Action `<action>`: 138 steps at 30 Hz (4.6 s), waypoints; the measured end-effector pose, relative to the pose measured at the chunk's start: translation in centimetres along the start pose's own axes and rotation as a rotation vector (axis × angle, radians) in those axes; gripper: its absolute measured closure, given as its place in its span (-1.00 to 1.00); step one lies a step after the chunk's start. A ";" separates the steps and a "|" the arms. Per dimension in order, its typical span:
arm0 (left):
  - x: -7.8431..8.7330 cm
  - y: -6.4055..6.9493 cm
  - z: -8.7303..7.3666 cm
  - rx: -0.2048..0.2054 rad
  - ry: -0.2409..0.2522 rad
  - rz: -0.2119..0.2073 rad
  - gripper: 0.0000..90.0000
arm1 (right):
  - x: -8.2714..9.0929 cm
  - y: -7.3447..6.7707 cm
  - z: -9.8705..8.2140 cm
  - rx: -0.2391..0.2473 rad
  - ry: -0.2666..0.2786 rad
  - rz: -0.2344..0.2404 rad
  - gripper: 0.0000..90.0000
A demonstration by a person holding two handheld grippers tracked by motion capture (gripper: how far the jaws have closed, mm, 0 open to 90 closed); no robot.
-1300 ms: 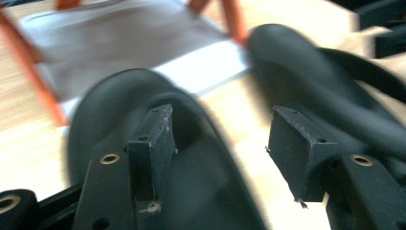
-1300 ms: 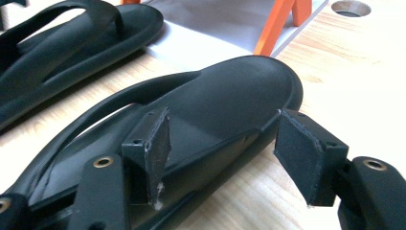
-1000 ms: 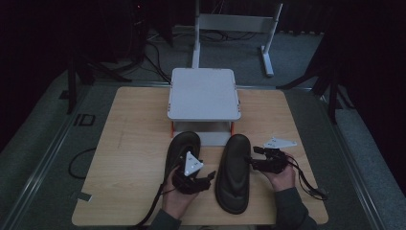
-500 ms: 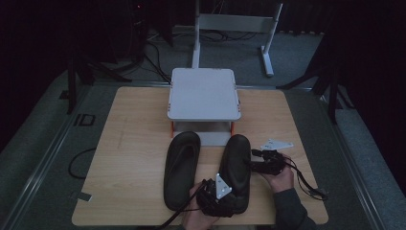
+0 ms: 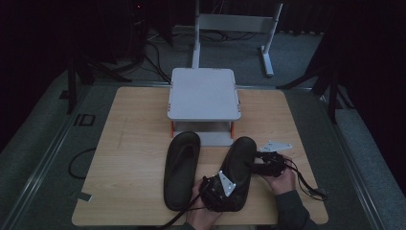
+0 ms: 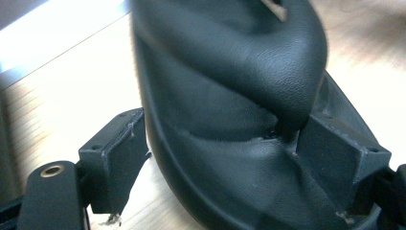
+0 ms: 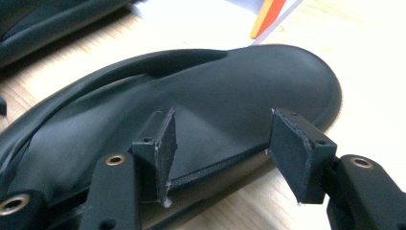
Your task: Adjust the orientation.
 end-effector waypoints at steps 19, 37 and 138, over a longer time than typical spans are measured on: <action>-1.6 -3.3 2.2 0.144 -0.010 0.049 -0.30 | 2.5 -2.4 -1.8 -0.009 -0.014 0.115 0.05; -4.1 -3.8 4.4 0.182 -0.023 0.058 -0.28 | 2.4 -3.7 -1.6 -0.010 0.000 0.188 0.25; 3.0 -11.5 1.7 0.271 0.074 0.029 0.27 | -2.0 -2.3 2.5 -0.063 0.102 0.042 0.37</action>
Point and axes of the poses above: each handheld gripper's, and its own axes: x roughly backward along the jaws, z roughly out of its top, y roughly to its right, the point moved 4 cm from there along -x, roughly forward along the jaws, and after that the axes turned 12 degrees about x, right-handed, at the moved point
